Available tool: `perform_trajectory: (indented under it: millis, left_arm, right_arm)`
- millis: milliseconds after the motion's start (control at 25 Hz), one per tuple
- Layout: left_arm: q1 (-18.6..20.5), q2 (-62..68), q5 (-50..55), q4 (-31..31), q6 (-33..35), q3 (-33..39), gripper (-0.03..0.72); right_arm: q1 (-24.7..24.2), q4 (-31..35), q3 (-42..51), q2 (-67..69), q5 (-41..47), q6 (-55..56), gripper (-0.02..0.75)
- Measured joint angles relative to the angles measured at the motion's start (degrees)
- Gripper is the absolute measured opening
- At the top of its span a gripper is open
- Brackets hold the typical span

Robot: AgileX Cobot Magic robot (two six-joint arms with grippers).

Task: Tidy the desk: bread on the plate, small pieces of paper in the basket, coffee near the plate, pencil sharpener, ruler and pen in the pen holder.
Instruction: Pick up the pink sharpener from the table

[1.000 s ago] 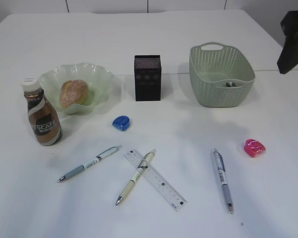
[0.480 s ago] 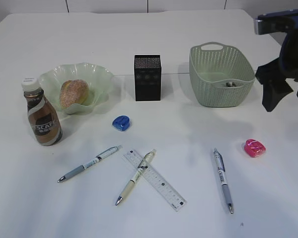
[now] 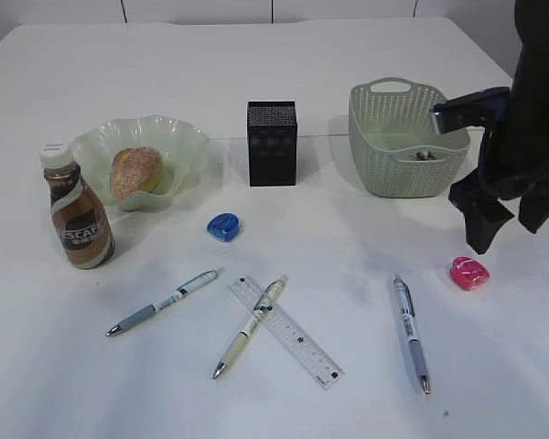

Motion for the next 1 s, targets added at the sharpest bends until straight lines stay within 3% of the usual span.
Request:
perform_trajectory:
  millis: [320, 1000]
  left_arm:
    - [0.00, 0.00, 0.08, 0.00, 0.00, 0.00, 0.451]
    - [0.00, 0.00, 0.08, 2.02, 0.00, -0.04, 0.449]
  right_arm:
    - [0.00, -1.62, 0.00, 4.75, -0.77, -2.08, 0.583]
    - [0.00, -2.99, 0.00, 11.82, -12.01, -2.54, 0.583]
